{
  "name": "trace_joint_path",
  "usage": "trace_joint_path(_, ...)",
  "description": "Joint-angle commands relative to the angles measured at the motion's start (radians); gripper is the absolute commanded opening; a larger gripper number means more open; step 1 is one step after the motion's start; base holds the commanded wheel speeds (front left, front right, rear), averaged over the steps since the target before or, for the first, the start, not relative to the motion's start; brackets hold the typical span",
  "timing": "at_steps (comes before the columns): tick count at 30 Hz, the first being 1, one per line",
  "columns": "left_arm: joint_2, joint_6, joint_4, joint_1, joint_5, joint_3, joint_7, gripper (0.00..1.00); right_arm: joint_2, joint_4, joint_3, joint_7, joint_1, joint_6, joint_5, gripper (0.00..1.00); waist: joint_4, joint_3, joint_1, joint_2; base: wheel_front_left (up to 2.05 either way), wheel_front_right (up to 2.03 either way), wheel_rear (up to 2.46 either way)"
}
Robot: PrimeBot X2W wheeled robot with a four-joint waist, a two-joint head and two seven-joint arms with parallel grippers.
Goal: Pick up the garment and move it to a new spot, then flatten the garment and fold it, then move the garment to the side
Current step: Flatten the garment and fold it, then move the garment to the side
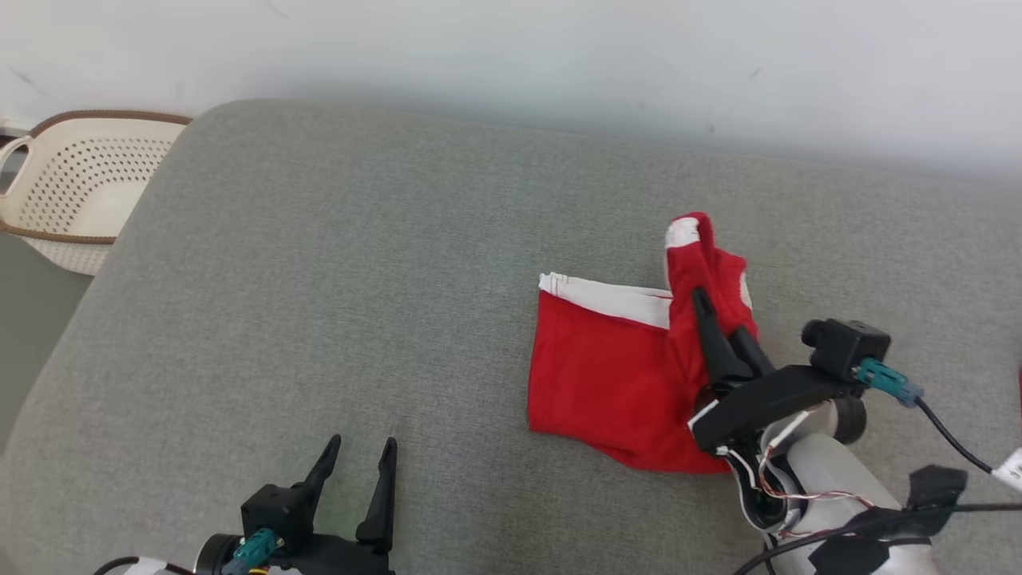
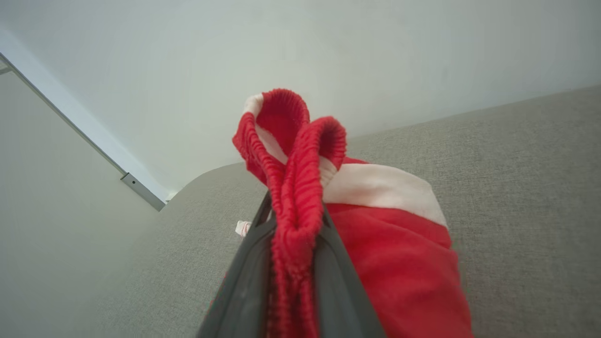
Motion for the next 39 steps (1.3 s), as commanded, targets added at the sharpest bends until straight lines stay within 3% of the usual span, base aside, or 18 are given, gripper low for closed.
trace_joint_path(1,0.001,-0.005,0.002,0.018,-0.006,-0.004,0.0,1.0,-0.002,0.008,0.019,0.001,-0.015,-0.001,0.014,0.0,0.014,0.002,0.0,0.0,0.0,0.0,0.0)
trace_joint_path(8,0.002,-0.001,-0.017,0.006,-0.027,-0.06,0.0,1.0,0.013,0.108,0.108,-0.005,-0.071,-0.001,0.045,0.0,0.104,0.01,0.0,0.0,0.0,0.0,0.0)
trace_joint_path(14,0.002,0.0,-0.045,0.015,-0.043,-0.092,0.0,1.0,0.003,0.194,0.124,-0.01,-0.093,-0.001,0.047,0.0,0.191,0.014,0.0,0.0,0.0,0.0,0.0)
trace_joint_path(15,0.002,0.002,-0.049,0.021,-0.041,-0.092,0.0,1.0,0.001,0.205,0.118,-0.01,-0.095,-0.001,0.042,0.05,0.201,0.014,0.0,0.0,0.0,0.0,0.0)
trace_joint_path(16,0.002,0.005,-0.052,0.026,-0.04,-0.092,0.0,1.0,-0.002,0.216,0.107,-0.01,-0.098,-0.001,0.034,0.31,0.21,0.014,0.0,0.0,0.0,0.0,0.0)
trace_joint_path(17,0.002,0.005,-0.052,0.026,-0.04,-0.092,0.0,1.0,-0.002,0.216,0.107,-0.01,-0.098,-0.001,0.034,0.31,0.21,0.014,0.0,0.0,0.0,0.0,0.0)
trace_joint_path(18,0.001,0.007,-0.053,0.029,-0.042,-0.089,0.0,1.0,-0.002,0.221,0.098,-0.01,-0.101,-0.001,0.028,1.0,0.217,0.015,0.0,0.0,0.0,0.0,0.0)
trace_joint_path(22,0.001,0.008,-0.056,0.034,-0.038,-0.074,0.0,1.0,0.013,0.199,0.051,-0.009,-0.095,-0.001,0.001,1.0,0.225,0.015,0.0,0.0,0.0,0.0,0.0)
trace_joint_path(28,0.001,0.009,-0.061,0.043,-0.033,-0.054,0.0,1.0,0.018,0.065,-0.032,-0.009,-0.053,-0.001,-0.031,1.0,0.194,0.014,0.0,0.0,0.0,0.0,0.0)
trace_joint_path(32,0.002,0.005,-0.067,0.038,-0.027,-0.055,0.0,1.0,0.004,-0.005,-0.155,-0.008,0.006,-0.001,-0.06,1.0,0.162,0.003,0.0,0.0,0.0,0.0,0.0)
trace_joint_path(39,0.002,0.002,-0.062,0.043,-0.025,-0.059,0.0,1.0,-0.007,-0.001,-0.297,-0.008,0.122,-0.001,-0.092,1.0,0.141,-0.013,0.0,0.0,0.0,0.0,0.0)
